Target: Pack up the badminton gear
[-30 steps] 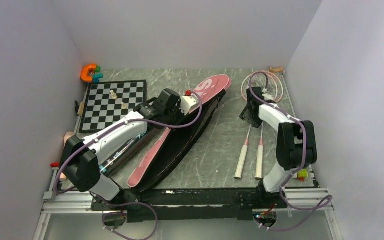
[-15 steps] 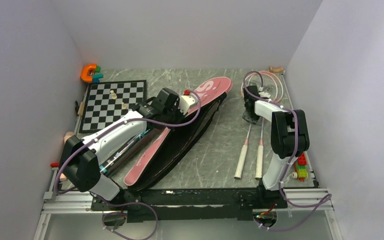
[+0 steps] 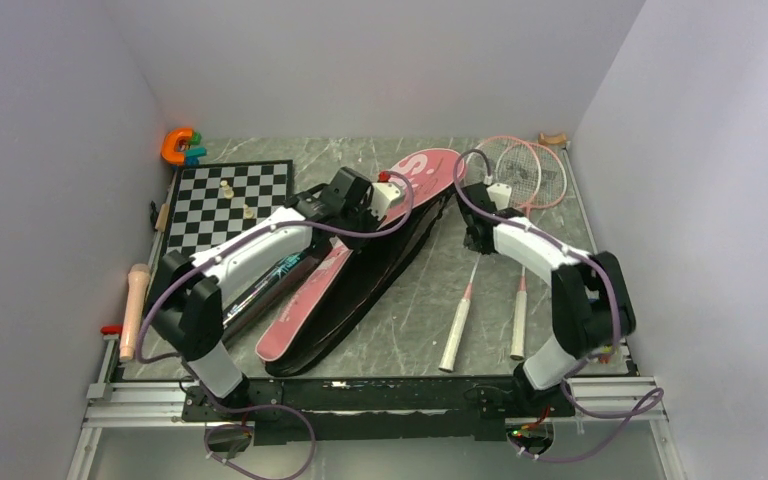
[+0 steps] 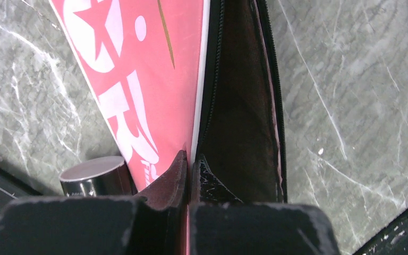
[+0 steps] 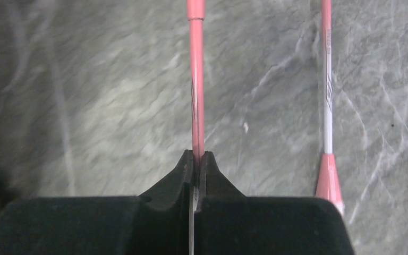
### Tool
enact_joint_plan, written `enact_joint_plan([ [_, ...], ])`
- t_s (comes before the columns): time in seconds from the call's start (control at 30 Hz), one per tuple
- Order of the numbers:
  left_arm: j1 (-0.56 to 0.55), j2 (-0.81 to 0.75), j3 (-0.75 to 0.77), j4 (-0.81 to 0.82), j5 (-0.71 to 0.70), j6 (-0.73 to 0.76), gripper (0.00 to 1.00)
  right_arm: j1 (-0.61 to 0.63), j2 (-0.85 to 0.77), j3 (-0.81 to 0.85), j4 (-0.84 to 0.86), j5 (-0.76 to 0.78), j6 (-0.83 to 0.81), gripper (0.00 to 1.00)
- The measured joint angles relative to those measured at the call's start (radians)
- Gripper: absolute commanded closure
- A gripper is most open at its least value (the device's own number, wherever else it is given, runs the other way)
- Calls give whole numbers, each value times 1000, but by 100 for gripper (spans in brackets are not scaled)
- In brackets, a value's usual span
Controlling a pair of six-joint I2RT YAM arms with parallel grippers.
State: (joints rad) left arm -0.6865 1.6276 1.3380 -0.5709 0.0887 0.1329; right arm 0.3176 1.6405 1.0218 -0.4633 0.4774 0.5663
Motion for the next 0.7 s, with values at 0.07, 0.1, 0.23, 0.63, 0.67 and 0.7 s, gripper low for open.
enact_joint_plan([
  [0.07,0,43,28,-1,-5,-8,100,50,-79,-10,-35,15,2,100],
  [0.1,0,59,37,-3,-7,-13,100,72,-122,-12,-58,22,6,100],
  [0.23,0,102,72,-13,-11,-31,100,126,-311,-24,-177,20,28,100],
  [0.63,0,250,264,-58,-42,-82,100,531,-566,-36,-598,-57,257,100],
  [0.67,0,260,273,-61,-46,-86,100,585,-562,-34,-639,-59,292,100],
  [0.7,0,268,279,-67,-50,-90,100,617,-558,-32,-666,-60,314,100],
])
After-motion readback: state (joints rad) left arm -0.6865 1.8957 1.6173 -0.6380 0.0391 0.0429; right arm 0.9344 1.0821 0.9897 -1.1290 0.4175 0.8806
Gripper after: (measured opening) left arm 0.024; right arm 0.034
